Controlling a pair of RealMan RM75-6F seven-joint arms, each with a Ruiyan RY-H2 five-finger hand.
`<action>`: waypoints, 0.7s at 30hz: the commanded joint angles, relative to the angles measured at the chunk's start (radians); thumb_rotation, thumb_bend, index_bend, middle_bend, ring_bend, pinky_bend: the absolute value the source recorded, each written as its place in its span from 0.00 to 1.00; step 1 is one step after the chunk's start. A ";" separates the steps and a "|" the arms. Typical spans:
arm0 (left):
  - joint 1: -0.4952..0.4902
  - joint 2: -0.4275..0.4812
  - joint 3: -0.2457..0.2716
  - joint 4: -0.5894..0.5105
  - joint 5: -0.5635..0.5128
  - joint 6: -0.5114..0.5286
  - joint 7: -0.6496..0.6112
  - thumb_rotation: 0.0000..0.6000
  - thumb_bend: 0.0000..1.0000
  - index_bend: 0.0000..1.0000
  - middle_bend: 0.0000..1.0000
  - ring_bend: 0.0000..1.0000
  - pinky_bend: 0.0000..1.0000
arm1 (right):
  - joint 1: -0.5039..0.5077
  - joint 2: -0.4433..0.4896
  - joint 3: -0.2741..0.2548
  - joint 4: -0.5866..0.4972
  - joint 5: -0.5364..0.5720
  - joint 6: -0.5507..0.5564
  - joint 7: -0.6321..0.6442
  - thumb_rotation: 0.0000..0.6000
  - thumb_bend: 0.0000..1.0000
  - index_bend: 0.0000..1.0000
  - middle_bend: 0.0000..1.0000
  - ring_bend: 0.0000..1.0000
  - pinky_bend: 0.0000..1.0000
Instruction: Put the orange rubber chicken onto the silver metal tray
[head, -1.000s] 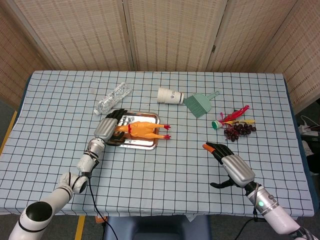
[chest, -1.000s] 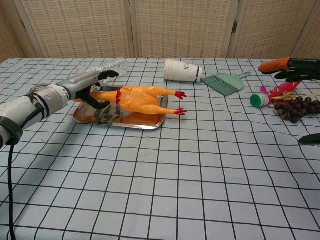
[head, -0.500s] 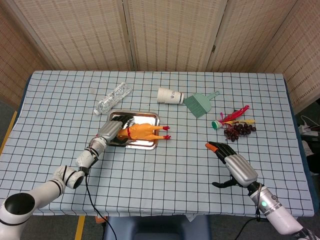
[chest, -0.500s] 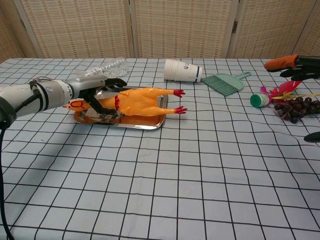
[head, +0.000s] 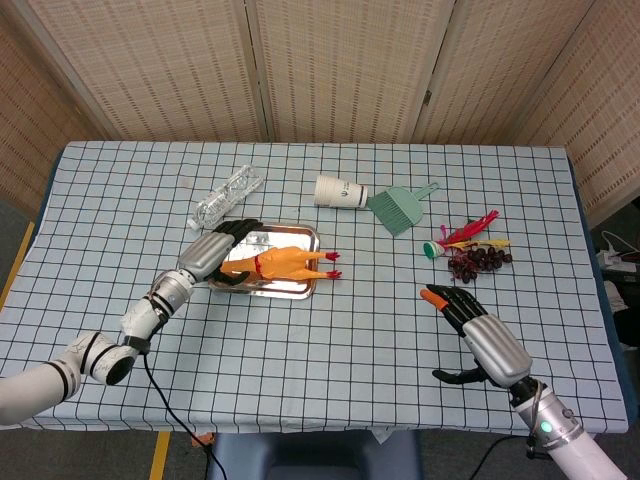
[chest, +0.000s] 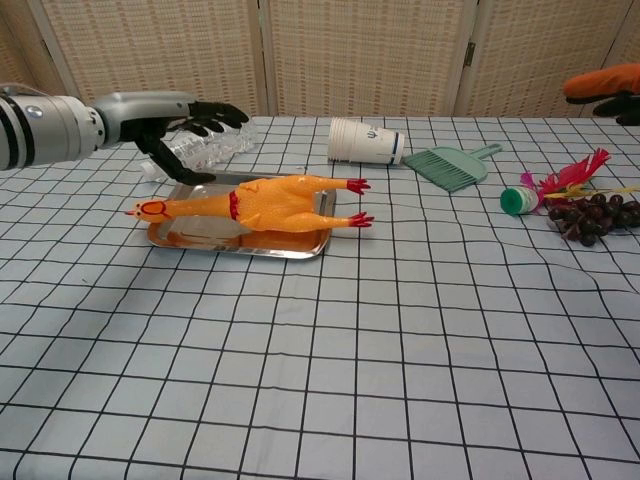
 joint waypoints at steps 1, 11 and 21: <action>0.169 0.133 0.053 -0.214 0.100 0.295 0.173 1.00 0.35 0.00 0.00 0.00 0.05 | -0.035 -0.006 -0.012 0.004 -0.022 0.046 -0.044 1.00 0.06 0.00 0.00 0.00 0.00; 0.616 0.179 0.313 -0.291 0.277 0.832 0.375 1.00 0.35 0.00 0.00 0.00 0.04 | -0.246 -0.121 -0.003 0.134 0.040 0.322 -0.459 1.00 0.06 0.00 0.00 0.00 0.00; 0.717 0.128 0.313 -0.200 0.259 0.881 0.470 1.00 0.37 0.00 0.00 0.00 0.04 | -0.381 -0.179 -0.006 0.323 -0.015 0.536 -0.371 1.00 0.06 0.00 0.00 0.00 0.00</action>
